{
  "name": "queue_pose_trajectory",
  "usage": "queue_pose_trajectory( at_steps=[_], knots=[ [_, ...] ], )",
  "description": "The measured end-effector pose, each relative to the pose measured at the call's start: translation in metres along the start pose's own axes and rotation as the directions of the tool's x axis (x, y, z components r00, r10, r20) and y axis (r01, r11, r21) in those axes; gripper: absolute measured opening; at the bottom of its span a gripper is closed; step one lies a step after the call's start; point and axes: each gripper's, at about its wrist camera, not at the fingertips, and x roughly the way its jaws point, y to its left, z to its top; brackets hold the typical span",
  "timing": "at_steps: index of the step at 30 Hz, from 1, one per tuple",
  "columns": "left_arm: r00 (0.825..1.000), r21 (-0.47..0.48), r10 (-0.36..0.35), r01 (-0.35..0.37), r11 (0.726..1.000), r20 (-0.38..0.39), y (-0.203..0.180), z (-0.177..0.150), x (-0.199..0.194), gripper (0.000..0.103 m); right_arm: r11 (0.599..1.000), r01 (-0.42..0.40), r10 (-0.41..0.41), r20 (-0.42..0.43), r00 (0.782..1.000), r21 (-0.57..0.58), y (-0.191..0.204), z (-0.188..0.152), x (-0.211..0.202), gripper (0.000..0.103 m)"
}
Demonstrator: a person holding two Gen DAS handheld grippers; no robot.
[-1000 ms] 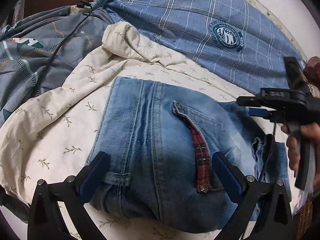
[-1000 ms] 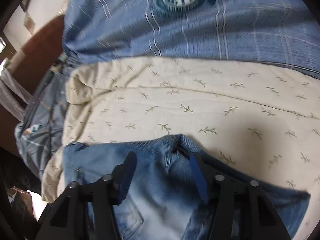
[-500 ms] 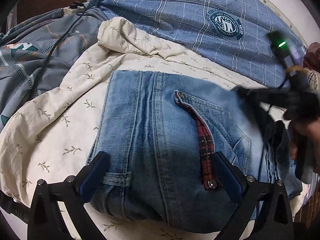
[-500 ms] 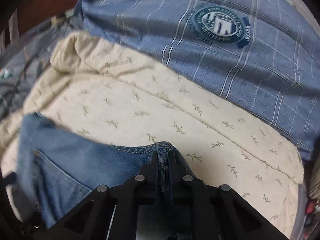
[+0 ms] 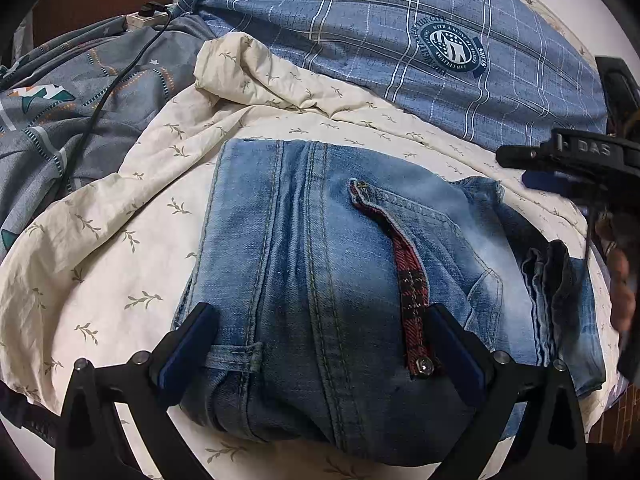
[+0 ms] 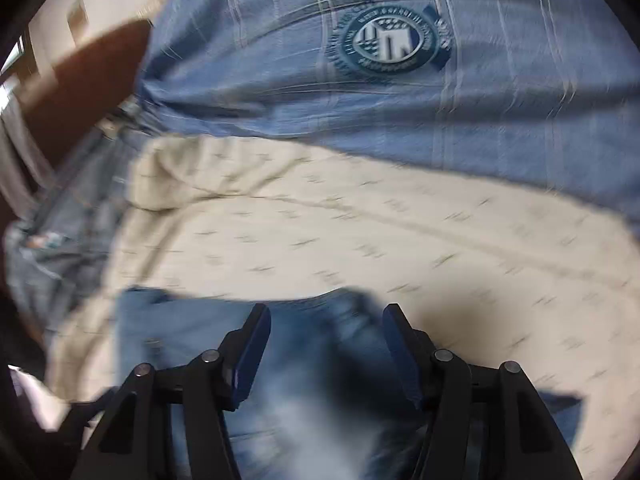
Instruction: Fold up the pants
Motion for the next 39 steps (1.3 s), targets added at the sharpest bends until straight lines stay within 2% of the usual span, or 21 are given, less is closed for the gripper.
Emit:
queue_pose_trajectory(
  at_steps=[2, 4, 7, 10, 13, 15, 17, 18, 19, 20, 21, 23, 25, 28, 30, 34, 37, 39],
  knots=[
    [1.000, -0.001, 0.003, -0.003, 1.000, 0.001, -0.001, 0.000, 0.000, 0.103, 0.999, -0.026, 0.028, -0.080, 0.996, 0.026, -0.003, -0.007, 0.019, 0.062],
    [1.000, 0.000, 0.003, -0.003, 1.000, 0.002, -0.001, -0.001, 0.000, 0.103, 0.997, 0.047, -0.034, -0.205, 0.978, 0.057, -0.016, -0.016, 0.052, 0.062],
    [1.000, -0.005, -0.018, 0.018, 1.000, 0.004, 0.002, -0.001, -0.003, 0.103, 0.994, 0.021, -0.003, -0.160, 0.987, 0.108, -0.015, -0.012, 0.043, 0.061],
    [0.997, -0.058, -0.049, 0.053, 0.997, 0.063, 0.012, -0.002, -0.019, 0.103, 0.999, -0.013, 0.018, -0.091, 0.996, 0.053, 0.006, -0.005, 0.020, 0.061],
    [0.990, -0.085, -0.008, 0.020, 0.996, 0.141, 0.019, -0.004, -0.033, 0.103, 0.985, -0.168, 0.170, -0.053, 0.984, 0.033, 0.030, 0.000, 0.009, 0.062],
    [0.988, -0.099, 0.020, -0.005, 0.995, 0.150, 0.023, -0.004, -0.033, 0.103, 0.970, -0.237, 0.241, -0.077, 0.967, 0.059, 0.038, -0.001, 0.021, 0.064],
    [0.993, -0.111, 0.036, -0.024, 0.994, 0.110, 0.028, -0.005, -0.025, 0.103, 0.959, -0.258, 0.272, -0.122, 0.955, 0.119, 0.036, -0.008, 0.046, 0.065],
    [0.997, -0.125, 0.036, -0.027, 0.992, 0.066, 0.032, -0.006, -0.017, 0.103, 0.948, -0.257, 0.290, -0.181, 0.940, 0.187, 0.029, -0.015, 0.070, 0.065],
    [0.998, -0.132, 0.044, -0.039, 0.990, 0.033, 0.035, -0.006, -0.009, 0.103, 0.939, -0.260, 0.305, -0.193, 0.933, 0.227, 0.022, -0.020, 0.079, 0.066],
    [0.999, -0.142, 0.041, -0.042, 0.989, -0.014, 0.037, -0.007, 0.000, 0.103, 0.926, -0.279, 0.322, -0.145, 0.935, 0.254, 0.018, -0.021, 0.074, 0.065],
    [0.999, -0.160, 0.032, -0.038, 0.986, -0.040, 0.040, -0.009, 0.005, 0.103, 0.923, -0.280, 0.326, -0.146, 0.934, 0.263, 0.017, -0.020, 0.069, 0.065],
    [0.999, -0.183, 0.020, -0.027, 0.983, -0.036, 0.041, -0.010, 0.004, 0.103, 0.940, -0.266, 0.298, -0.138, 0.945, 0.212, 0.022, -0.020, 0.050, 0.065],
    [0.999, -0.162, 0.037, -0.039, 0.986, -0.015, 0.038, -0.010, 0.001, 0.103, 0.952, -0.263, 0.278, -0.090, 0.956, 0.156, 0.025, -0.023, 0.020, 0.065],
    [0.998, -0.130, 0.054, -0.051, 0.990, 0.020, 0.032, -0.012, -0.005, 0.103, 0.958, -0.258, 0.263, -0.022, 0.965, 0.122, 0.015, -0.046, -0.027, 0.066],
    [0.996, -0.104, 0.068, -0.062, 0.993, 0.054, 0.027, -0.013, -0.012, 0.103, 0.969, -0.222, 0.224, -0.009, 0.974, 0.104, 0.008, -0.071, -0.051, 0.067],
    [0.991, -0.054, 0.079, -0.073, 0.996, 0.109, 0.017, -0.010, -0.023, 0.103, 0.996, -0.050, 0.047, 0.045, 0.998, 0.075, -0.024, -0.120, -0.089, 0.067],
    [0.990, -0.021, 0.077, -0.075, 0.997, 0.121, 0.008, -0.012, -0.028, 0.103, 0.990, 0.077, -0.086, 0.081, 0.993, 0.117, -0.055, -0.142, -0.106, 0.067],
    [0.990, 0.006, 0.071, -0.072, 0.997, 0.126, -0.001, -0.014, -0.031, 0.103, 0.976, 0.146, -0.156, 0.056, 0.986, 0.159, -0.075, -0.152, -0.103, 0.067]
  ],
)
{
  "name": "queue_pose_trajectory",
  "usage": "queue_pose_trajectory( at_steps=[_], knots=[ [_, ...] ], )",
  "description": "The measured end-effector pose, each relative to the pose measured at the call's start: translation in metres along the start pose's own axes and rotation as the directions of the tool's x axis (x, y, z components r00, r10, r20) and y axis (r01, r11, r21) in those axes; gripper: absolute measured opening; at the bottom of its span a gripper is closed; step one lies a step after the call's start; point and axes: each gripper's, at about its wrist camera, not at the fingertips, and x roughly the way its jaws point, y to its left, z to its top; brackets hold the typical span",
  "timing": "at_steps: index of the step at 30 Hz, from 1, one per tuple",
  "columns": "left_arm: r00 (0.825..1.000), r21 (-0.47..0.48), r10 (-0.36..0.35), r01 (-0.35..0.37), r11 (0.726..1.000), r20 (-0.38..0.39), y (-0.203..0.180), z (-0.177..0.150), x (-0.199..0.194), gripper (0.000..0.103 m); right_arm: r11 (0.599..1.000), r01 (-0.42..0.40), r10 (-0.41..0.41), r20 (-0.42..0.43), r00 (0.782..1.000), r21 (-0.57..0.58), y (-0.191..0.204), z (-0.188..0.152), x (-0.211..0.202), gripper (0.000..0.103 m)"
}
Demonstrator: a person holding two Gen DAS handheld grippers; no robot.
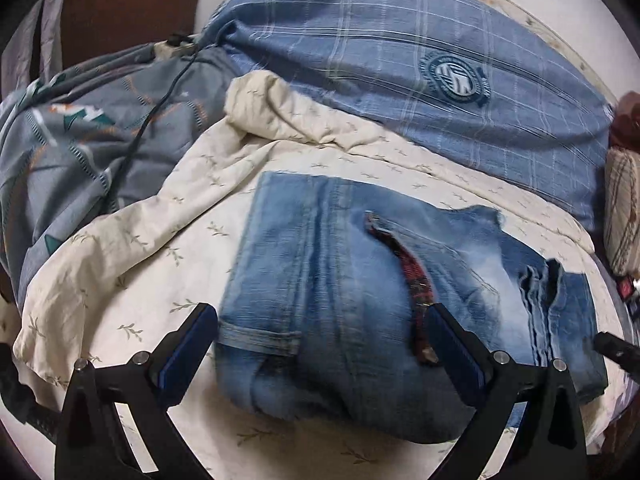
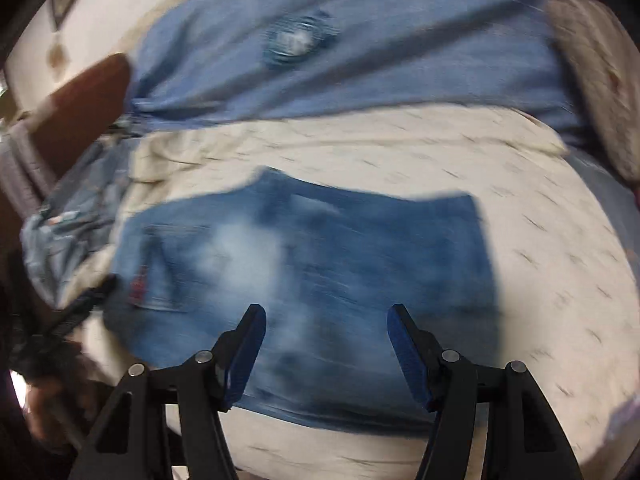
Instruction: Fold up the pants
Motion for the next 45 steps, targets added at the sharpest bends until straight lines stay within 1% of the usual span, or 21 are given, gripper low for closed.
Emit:
queue_pose_trajectory(
  at_steps=[2, 4, 5, 6, 7, 8, 10, 13, 15, 16, 18, 20, 23, 27, 33, 34, 35, 36, 39, 41, 45],
  knots=[
    [1.000, 0.026, -0.001, 0.001, 1.000, -0.002, -0.008, -0.002, 0.001, 0.103, 0.998, 0.044, -0.044, -0.008, 0.999, 0.049, -0.017, -0.007, 0.008, 0.069],
    [0.998, 0.051, 0.005, -0.002, 0.999, -0.059, -0.015, -0.006, 0.012, 0.103, 0.997, 0.062, -0.056, -0.106, 0.993, 0.054, -0.025, -0.016, 0.032, 0.072],
    [0.996, 0.066, 0.007, -0.001, 0.998, -0.092, -0.019, -0.010, 0.018, 0.103, 0.998, 0.068, -0.066, -0.081, 0.995, 0.017, -0.023, -0.019, 0.033, 0.074],
    [0.995, 0.077, 0.017, -0.010, 0.997, -0.096, -0.020, -0.011, 0.021, 0.103, 0.998, 0.065, -0.066, -0.052, 0.996, -0.016, -0.019, -0.020, 0.031, 0.075],
    [0.996, 0.084, 0.019, -0.012, 0.996, -0.084, -0.022, -0.010, 0.019, 0.103, 0.998, 0.054, -0.055, -0.063, 0.997, -0.013, -0.018, -0.018, 0.031, 0.075],
    [0.997, 0.083, 0.016, -0.009, 0.997, -0.082, -0.022, -0.008, 0.016, 0.103, 1.000, 0.021, -0.020, -0.045, 0.999, 0.008, -0.020, -0.016, 0.028, 0.075],
    [0.999, 0.043, -0.003, 0.005, 0.999, -0.051, -0.018, -0.003, 0.001, 0.103, 0.997, -0.048, 0.046, 0.026, 0.999, 0.066, -0.029, -0.014, 0.017, 0.075],
    [0.998, -0.056, -0.060, 0.060, 0.997, -0.008, -0.007, -0.002, -0.021, 0.103, 0.990, -0.065, 0.053, 0.097, 0.994, 0.122, -0.042, -0.010, 0.007, 0.075],
    [0.992, -0.158, -0.122, 0.117, 0.980, -0.020, 0.006, -0.003, -0.027, 0.103, 0.987, -0.072, 0.058, 0.099, 0.993, 0.144, -0.048, -0.009, 0.009, 0.075],
    [0.987, -0.226, -0.159, 0.146, 0.963, -0.039, 0.015, -0.006, -0.029, 0.103, 0.986, -0.075, 0.061, 0.098, 0.993, 0.149, -0.048, -0.010, 0.009, 0.075],
    [0.971, -0.339, -0.231, 0.196, 0.920, -0.066, 0.027, -0.013, -0.028, 0.103, 0.985, -0.083, 0.068, 0.106, 0.992, 0.148, -0.048, -0.009, 0.008, 0.075],
    [0.947, -0.436, -0.305, 0.235, 0.869, -0.097, 0.034, -0.020, -0.024, 0.103, 0.986, -0.091, 0.075, 0.113, 0.991, 0.141, -0.046, -0.010, 0.004, 0.075],
    [0.932, -0.501, -0.344, 0.244, 0.830, -0.116, 0.035, -0.028, -0.017, 0.103, 0.985, -0.102, 0.087, 0.114, 0.990, 0.137, -0.042, -0.020, -0.005, 0.075],
    [0.929, -0.520, -0.345, 0.230, 0.823, -0.136, 0.033, -0.027, -0.006, 0.103, 0.984, -0.110, 0.094, 0.120, 0.988, 0.140, -0.042, -0.021, -0.007, 0.075],
    [0.913, -0.540, -0.385, 0.259, 0.801, -0.132, 0.040, -0.024, 0.013, 0.103, 0.975, -0.129, 0.107, 0.131, 0.986, 0.178, -0.051, -0.020, -0.009, 0.075],
    [0.904, -0.565, -0.405, 0.263, 0.782, -0.139, 0.044, -0.029, 0.021, 0.103, 0.974, -0.132, 0.110, 0.127, 0.986, 0.183, -0.052, -0.019, -0.008, 0.075],
    [0.885, -0.593, -0.444, 0.284, 0.754, -0.142, 0.048, -0.035, 0.028, 0.103, 0.973, -0.133, 0.111, 0.124, 0.986, 0.189, -0.053, -0.019, -0.007, 0.075],
    [0.882, -0.597, -0.451, 0.291, 0.748, -0.135, 0.049, -0.036, 0.029, 0.103, 0.972, -0.135, 0.112, 0.126, 0.986, 0.193, -0.054, -0.019, -0.007, 0.075],
    [0.887, -0.588, -0.444, 0.291, 0.755, -0.130, 0.049, -0.034, 0.026, 0.103, 0.969, -0.140, 0.114, 0.134, 0.984, 0.203, -0.056, -0.019, -0.009, 0.075],
    [0.888, -0.595, -0.441, 0.288, 0.751, -0.127, 0.049, -0.035, 0.025, 0.103, 0.964, -0.149, 0.123, 0.128, 0.984, 0.219, -0.059, -0.019, -0.007, 0.075],
    [0.893, -0.581, -0.433, 0.288, 0.762, -0.126, 0.045, -0.032, 0.029, 0.103, 0.961, -0.157, 0.131, 0.127, 0.983, 0.226, -0.060, -0.019, -0.006, 0.075]
  ],
)
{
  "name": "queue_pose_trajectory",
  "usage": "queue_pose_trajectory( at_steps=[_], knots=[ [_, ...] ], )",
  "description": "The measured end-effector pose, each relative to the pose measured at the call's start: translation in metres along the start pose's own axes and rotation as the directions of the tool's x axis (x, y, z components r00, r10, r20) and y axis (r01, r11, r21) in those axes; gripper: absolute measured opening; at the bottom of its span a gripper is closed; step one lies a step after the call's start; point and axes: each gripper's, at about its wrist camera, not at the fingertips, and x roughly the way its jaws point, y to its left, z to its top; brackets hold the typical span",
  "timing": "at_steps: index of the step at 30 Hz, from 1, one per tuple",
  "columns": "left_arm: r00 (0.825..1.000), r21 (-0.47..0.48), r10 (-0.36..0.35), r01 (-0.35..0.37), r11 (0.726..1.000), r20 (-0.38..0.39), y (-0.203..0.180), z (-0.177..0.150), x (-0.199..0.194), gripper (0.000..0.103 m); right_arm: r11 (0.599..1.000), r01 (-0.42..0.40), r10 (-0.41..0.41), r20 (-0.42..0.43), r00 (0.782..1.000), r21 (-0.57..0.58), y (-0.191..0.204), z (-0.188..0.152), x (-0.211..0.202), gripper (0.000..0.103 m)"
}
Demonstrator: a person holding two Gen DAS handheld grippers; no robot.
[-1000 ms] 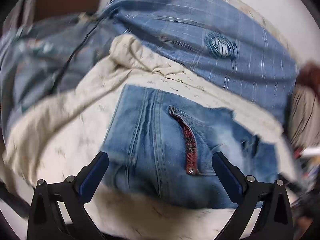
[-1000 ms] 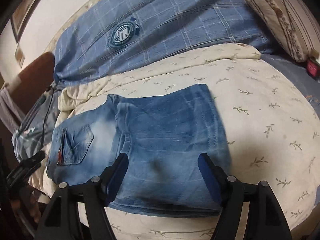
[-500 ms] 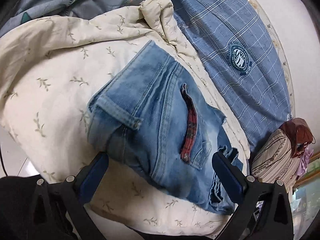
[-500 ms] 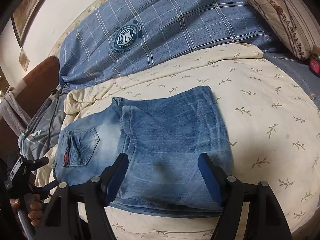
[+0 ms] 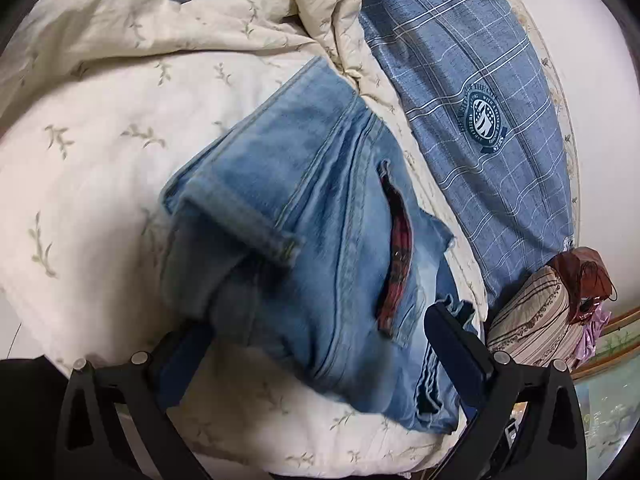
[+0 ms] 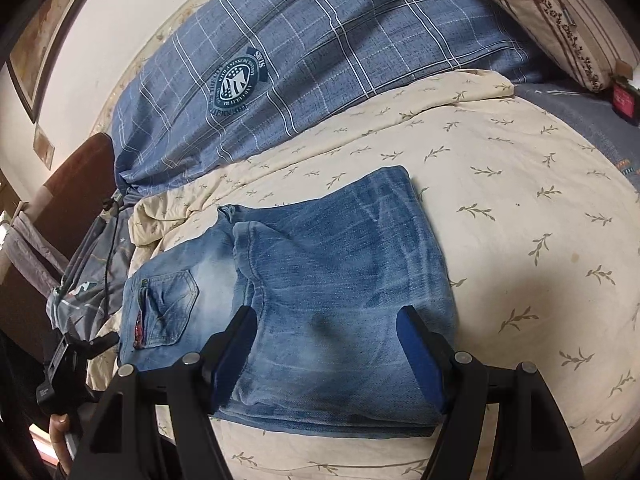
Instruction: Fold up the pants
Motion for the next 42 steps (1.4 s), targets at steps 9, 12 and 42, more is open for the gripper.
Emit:
queue_pose_trajectory(
  at_steps=[9, 12, 42],
  knots=[
    [0.997, 0.036, 0.044, -0.046, 0.998, 0.057, -0.019, 0.005, 0.002, 0.102, 1.000, 0.002, -0.002, -0.006, 1.000, -0.004, 0.000, -0.001, 0.001, 0.075],
    [0.997, 0.081, 0.058, -0.062, 0.995, 0.048, -0.020, -0.002, 0.004, 0.102, 1.000, 0.011, -0.011, -0.017, 1.000, 0.002, -0.001, -0.001, 0.004, 0.075],
    [0.952, 0.324, 0.229, -0.286, 0.902, 0.205, -0.049, -0.052, -0.021, 0.102, 0.961, 0.163, -0.138, 0.122, 0.983, -0.222, 0.058, -0.036, -0.016, 0.076]
  ],
)
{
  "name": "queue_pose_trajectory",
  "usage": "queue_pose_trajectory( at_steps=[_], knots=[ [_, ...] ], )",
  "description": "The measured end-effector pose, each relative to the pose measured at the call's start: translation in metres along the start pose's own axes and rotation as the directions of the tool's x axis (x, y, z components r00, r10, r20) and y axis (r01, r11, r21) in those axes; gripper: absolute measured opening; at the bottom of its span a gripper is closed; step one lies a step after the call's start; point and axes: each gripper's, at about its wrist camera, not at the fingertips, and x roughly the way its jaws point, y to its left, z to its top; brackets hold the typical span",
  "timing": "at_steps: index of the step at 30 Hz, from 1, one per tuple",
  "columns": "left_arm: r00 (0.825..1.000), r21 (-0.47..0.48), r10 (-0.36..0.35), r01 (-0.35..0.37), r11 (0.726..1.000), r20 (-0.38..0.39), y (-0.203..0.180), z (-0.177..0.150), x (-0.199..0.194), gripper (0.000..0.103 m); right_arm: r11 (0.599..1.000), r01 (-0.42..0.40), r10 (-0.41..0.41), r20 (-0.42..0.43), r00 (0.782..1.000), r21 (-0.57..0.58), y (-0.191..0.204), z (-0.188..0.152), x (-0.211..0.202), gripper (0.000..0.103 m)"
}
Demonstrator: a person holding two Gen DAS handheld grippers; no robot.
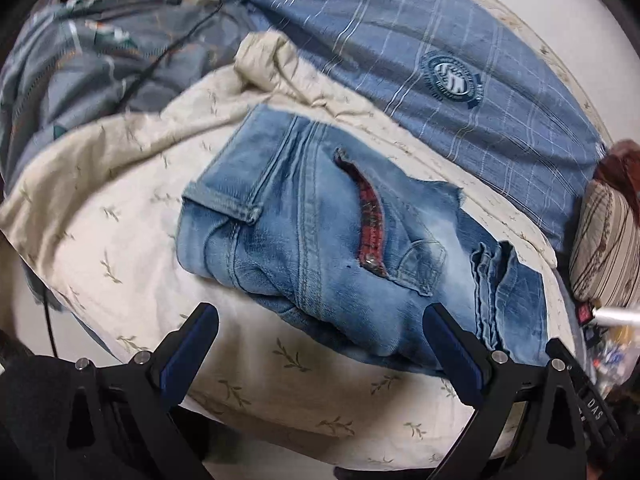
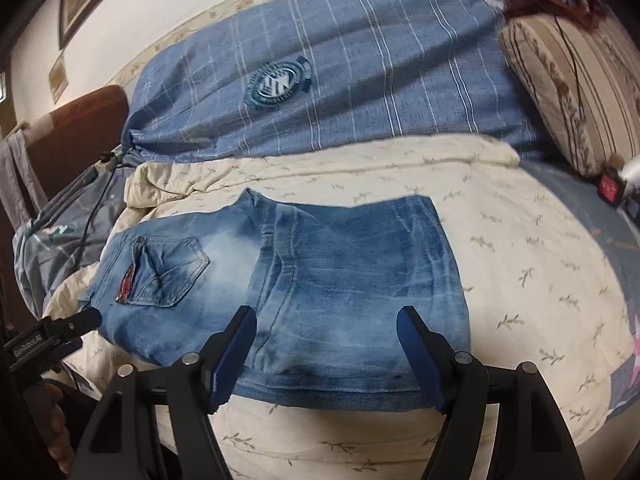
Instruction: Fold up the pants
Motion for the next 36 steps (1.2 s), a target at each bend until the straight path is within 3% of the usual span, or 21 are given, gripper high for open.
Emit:
queue_pose_trajectory(
  at_steps=[10, 14, 17, 20, 22, 26, 28, 35, 36],
  knots=[
    [0.990, -0.200, -0.066, 0.041, 0.979, -0.121, 0.017, 0.016, 0.035, 0.102, 0.996, -0.021, 0.024, -0.030, 0.999, 0.091, -0.017, 0.004, 0.011, 0.076],
    [0.991, -0.253, -0.090, 0.064, 0.965, -0.095, 0.017, 0.028, 0.037, 0.101, 0.994, -0.026, 0.031, -0.041, 0.999, 0.108, -0.020, 0.004, 0.014, 0.076],
    [0.993, -0.239, -0.021, -0.007, 0.971, -0.115, 0.013, 0.033, 0.041, 0.079, 0.993, -0.033, 0.038, -0.042, 0.998, 0.114, -0.021, 0.004, 0.015, 0.076],
    [0.993, -0.197, 0.037, -0.058, 0.979, -0.111, 0.005, 0.032, 0.041, 0.074, 0.992, -0.034, 0.040, -0.053, 0.998, 0.123, -0.024, 0.004, 0.018, 0.076],
    [0.994, -0.152, 0.066, -0.078, 0.985, -0.086, -0.004, 0.031, 0.037, 0.061, 0.991, -0.037, 0.044, -0.053, 0.998, 0.131, -0.025, 0.004, 0.018, 0.076],
    [0.993, -0.070, 0.100, -0.104, 0.992, -0.063, -0.016, 0.031, 0.033, 0.047, 0.994, -0.029, 0.034, -0.048, 0.998, 0.106, -0.019, 0.003, 0.018, 0.076],
    [0.988, -0.051, 0.144, -0.147, 0.988, -0.051, -0.016, 0.033, 0.030, 0.031, 0.996, -0.025, 0.029, -0.049, 0.998, 0.089, -0.017, 0.002, 0.018, 0.076],
    [0.993, -0.077, 0.088, -0.094, 0.993, -0.080, -0.004, 0.030, 0.033, 0.035, 0.997, -0.020, 0.024, -0.064, 0.998, 0.073, -0.015, 0.001, 0.021, 0.076],
    [0.995, -0.124, 0.050, -0.061, 0.990, -0.087, 0.002, 0.029, 0.032, 0.045, 0.997, -0.021, 0.026, -0.063, 0.998, 0.073, -0.015, 0.001, 0.021, 0.076]
  ],
)
